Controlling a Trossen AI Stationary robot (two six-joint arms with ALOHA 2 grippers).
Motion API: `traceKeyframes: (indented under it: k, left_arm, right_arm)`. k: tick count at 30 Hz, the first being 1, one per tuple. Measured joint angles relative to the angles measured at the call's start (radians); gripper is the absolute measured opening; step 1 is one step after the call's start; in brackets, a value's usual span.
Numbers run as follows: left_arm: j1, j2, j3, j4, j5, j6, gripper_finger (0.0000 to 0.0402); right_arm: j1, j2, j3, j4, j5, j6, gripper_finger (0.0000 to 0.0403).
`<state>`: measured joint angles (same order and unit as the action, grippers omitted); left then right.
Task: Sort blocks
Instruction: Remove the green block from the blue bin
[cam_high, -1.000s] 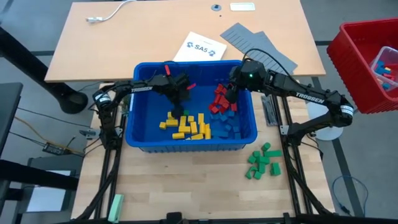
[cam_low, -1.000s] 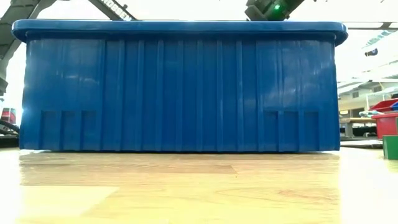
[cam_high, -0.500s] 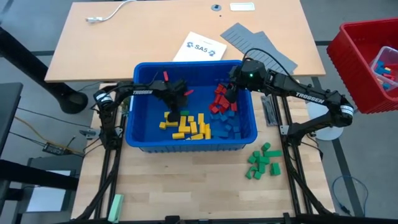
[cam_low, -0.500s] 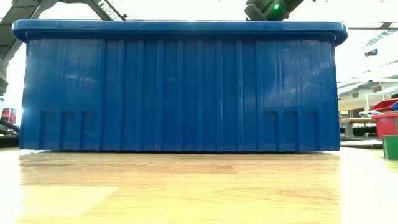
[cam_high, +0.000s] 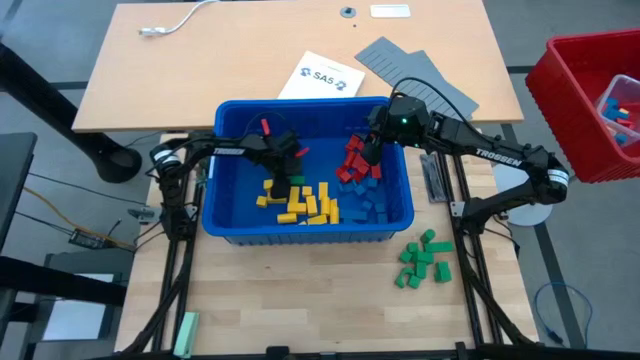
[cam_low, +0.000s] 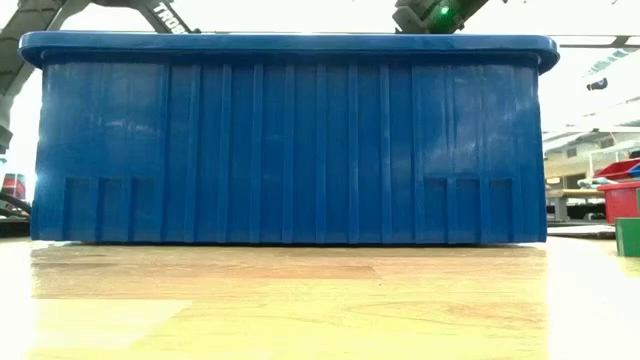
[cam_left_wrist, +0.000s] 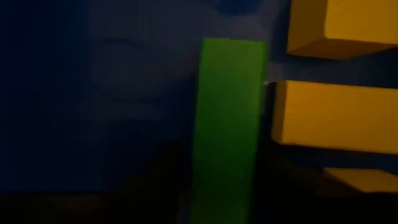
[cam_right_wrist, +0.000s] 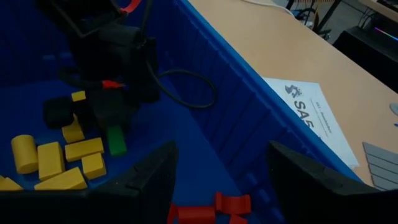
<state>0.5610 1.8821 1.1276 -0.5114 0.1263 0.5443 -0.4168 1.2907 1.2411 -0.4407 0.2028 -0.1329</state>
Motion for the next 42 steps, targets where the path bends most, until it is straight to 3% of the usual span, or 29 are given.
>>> traceKeyframes:
  k: [3, 12, 18, 26, 32, 42]
  left_arm:
    - [0.0, 0.006, 0.041, -0.049, -0.01, -0.002, 0.0134]
    - [0.0, -0.066, 0.211, -0.196, -0.016, -0.005, 0.0135]
    - [0.002, -0.158, 0.359, -0.272, 0.013, -0.028, 0.0139]
    - [0.029, -0.211, 0.549, -0.328, 0.351, -0.112, 0.014]
    - [0.036, -0.209, 0.579, -0.318, 0.546, -0.158, 0.0141]
    - [0.035, -0.207, 0.579, -0.294, 0.597, -0.183, 0.0142]
  right_arm:
    - [0.0, 0.0, 0.0, 0.0, 0.0, 0.0, 0.023]
    - [0.0, 0.0, 0.0, 0.036, -0.024, -0.015, 0.023]
    - [0.003, 0.0, 0.0, 0.1, -0.114, -0.19, 0.023]
    - [0.01, 0.0, 0.0, 0.172, -0.228, -0.355, 0.023]
    - [0.011, 0.0, 0.0, 0.264, -0.306, -0.375, 0.023]
    - [0.036, 0.056, 0.0, 0.31, -0.369, -0.472, 0.0228]
